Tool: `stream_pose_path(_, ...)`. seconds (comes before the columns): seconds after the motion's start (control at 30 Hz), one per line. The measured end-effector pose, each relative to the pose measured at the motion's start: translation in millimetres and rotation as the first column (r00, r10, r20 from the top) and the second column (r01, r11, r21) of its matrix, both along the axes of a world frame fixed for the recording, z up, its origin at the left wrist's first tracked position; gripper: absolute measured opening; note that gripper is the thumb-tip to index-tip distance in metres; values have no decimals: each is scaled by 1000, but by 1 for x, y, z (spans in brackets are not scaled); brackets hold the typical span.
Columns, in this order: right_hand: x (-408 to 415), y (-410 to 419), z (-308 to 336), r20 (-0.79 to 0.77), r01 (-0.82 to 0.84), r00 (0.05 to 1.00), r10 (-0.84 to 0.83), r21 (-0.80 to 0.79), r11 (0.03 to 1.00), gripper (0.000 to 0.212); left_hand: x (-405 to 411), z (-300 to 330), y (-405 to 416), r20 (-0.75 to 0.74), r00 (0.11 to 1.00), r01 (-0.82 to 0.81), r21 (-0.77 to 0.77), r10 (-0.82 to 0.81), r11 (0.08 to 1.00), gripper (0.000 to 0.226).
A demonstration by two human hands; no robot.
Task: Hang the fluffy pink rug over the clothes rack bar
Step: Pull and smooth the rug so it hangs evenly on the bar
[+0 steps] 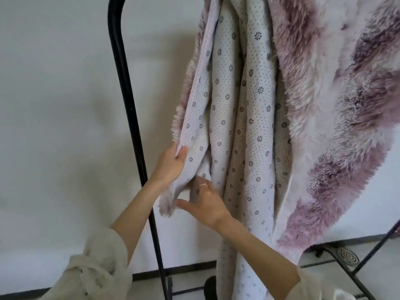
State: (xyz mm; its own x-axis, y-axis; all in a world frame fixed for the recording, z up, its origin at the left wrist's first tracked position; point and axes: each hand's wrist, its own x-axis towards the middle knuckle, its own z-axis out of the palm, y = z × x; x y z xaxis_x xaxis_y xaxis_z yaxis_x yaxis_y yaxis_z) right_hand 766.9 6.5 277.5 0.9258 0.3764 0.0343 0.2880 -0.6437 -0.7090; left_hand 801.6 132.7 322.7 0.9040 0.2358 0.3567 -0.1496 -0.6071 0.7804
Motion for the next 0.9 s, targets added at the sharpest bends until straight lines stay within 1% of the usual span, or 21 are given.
stream_pose_path(0.03, -5, 5, -5, -11, 3, 1000, -3, 20, 1000, 80, -9, 0, -1, -16, 999, 50, 14, -49, 999, 35)
stream_pose_path(0.13, -19, 16, -14, -43, 21, 999, -17, 101, 995, 42, -30, 4, -3, -80, 982, 172, 42, -168, 984, 38)
stream_pose_path(0.2, -25, 16, -13, 1, 33, 999, -34, 174, 984, 37, -35, 8, 0, -115, 975, 198, 77, -189, 977, 36)
stream_pose_path(0.27, -28, 11, -14, 40, 53, 997, -65, 235, 971, 39, -41, 11, 2, -123, 971, 217, 78, -207, 973, 36)
stream_pose_path(0.3, -30, 7, -14, 41, 68, 996, -82, 269, 961, 39, -43, 10, 2, -118, 968, 227, 39, -221, 973, 34)
stream_pose_path(0.37, -37, -2, -15, 22, 93, 994, -107, 341, 936, 41, -50, 7, -2, -116, 960, 244, -110, -256, 964, 28)
stream_pose_path(0.43, -39, -10, -20, -24, 146, 988, -150, 417, 897, 43, -59, -2, -5, -132, 924, 304, -316, -359, 899, 26)
stream_pose_path(0.47, -39, -15, -23, -59, 204, 978, -199, 448, 871, 42, -63, -8, -5, -152, 894, 336, -394, -421, 856, 31)
stream_pose_path(0.5, -39, -20, -27, -98, 273, 961, -259, 472, 838, 42, -63, -17, -4, -186, 869, 346, -431, -458, 833, 40)
stream_pose_path(0.53, -39, -25, -30, -132, 346, 937, -323, 485, 803, 41, -60, -28, -2, -218, 859, 321, -475, -464, 819, 47)
stream_pose_path(0.57, -41, -31, -32, -157, 402, 913, -376, 493, 772, 41, -55, -38, -1, -270, 861, 251, -511, -431, 822, 49)
stream_pose_path(0.6, -42, -36, -33, -174, 437, 896, -408, 497, 749, 40, -50, -48, 0, -315, 869, 149, -570, -382, 808, 48)
stream_pose_path(0.63, -43, -40, -34, -180, 464, 881, -437, 507, 726, 39, -46, -57, -1, -391, 857, 51, -583, -334, 811, 48)
stream_pose_path(0.67, -45, -42, -35, -179, 486, 865, -468, 526, 698, 37, -45, -63, -5, -475, 826, -12, -554, -305, 832, 48)
stream_pose_path(0.7, -47, -42, -35, -185, 504, 851, -492, 550, 666, 35, -45, -69, -8, -551, 778, -40, -522, -301, 852, 48)
stream_pose_path(0.73, -50, -42, -34, -194, 523, 834, -516, 573, 631, 34, -45, -73, -11, -583, 740, -51, -547, -336, 836, 46)
stream_pose_path(0.77, -55, -39, -34, -195, 537, 818, -541, 595, 598, 36, -45, -73, -10, -573, 691, -45, -643, -440, 765, 44)
stream_pose_path(0.8, -61, -38, -35, -180, 533, 814, -553, 610, 586, 40, -47, -72, -11, -510, 653, -31, -757, -561, 652, 43)
stream_pose_path(0.87, -77, -32, -36, -135, 505, 818, -559, 633, 587, 47, -48, -69, -5, -363, 611, 3, -888, -704, 460, 49)
stream_pose_path(0.9, -83, -29, -37, -94, 487, 822, -561, 627, 608, 49, -48, -66, -3, -347, 619, 5, -895, -704, 446, 49)
